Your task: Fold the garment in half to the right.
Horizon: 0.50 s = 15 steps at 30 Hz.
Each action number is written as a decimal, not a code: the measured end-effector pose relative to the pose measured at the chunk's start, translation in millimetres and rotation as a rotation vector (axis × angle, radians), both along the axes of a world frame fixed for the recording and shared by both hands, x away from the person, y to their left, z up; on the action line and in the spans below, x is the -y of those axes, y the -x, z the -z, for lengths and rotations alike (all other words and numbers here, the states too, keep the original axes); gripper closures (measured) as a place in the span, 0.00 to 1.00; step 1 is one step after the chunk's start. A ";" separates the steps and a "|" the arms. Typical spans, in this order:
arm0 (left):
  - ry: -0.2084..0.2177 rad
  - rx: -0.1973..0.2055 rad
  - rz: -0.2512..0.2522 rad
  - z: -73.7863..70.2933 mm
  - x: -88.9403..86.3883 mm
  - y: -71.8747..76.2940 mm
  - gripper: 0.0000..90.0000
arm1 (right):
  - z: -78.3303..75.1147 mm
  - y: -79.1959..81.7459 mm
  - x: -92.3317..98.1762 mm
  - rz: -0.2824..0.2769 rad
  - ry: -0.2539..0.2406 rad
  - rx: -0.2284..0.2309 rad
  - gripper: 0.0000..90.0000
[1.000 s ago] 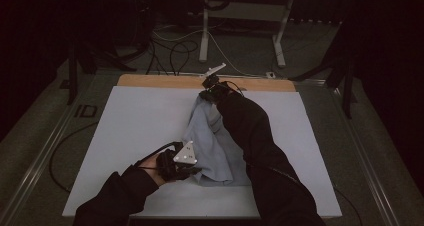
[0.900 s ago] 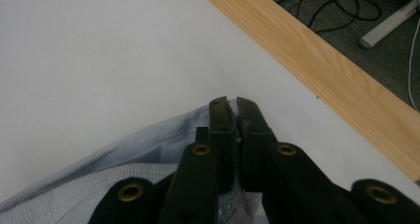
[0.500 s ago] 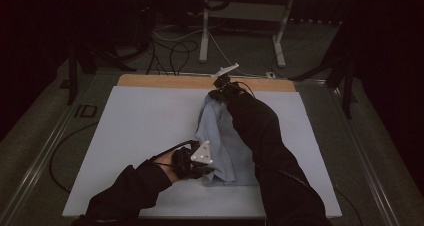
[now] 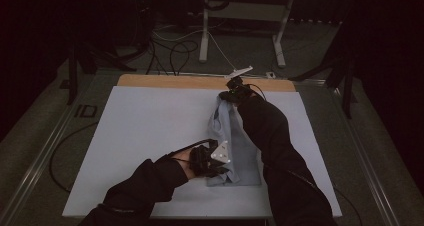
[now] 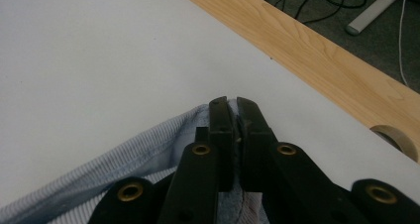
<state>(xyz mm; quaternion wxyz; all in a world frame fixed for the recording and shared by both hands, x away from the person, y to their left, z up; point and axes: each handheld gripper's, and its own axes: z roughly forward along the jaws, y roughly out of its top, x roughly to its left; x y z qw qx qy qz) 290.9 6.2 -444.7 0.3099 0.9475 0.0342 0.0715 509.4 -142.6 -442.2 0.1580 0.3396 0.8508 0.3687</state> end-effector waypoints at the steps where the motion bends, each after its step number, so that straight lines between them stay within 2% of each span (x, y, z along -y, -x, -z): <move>1: -0.008 0.002 0.006 0.4 3.2 -0.7 0.93 | 1.1 -0.7 1.1 0.001 -0.005 -0.002 0.97; 7: -0.036 -0.001 0.028 6.1 19.4 -3.8 0.93 | 9.2 -4.6 6.1 0.005 -0.014 -0.007 0.97; 15: -0.041 -0.023 0.036 15.6 33.5 -9.7 0.93 | 19.5 -8.6 16.3 -0.001 -0.034 -0.028 0.97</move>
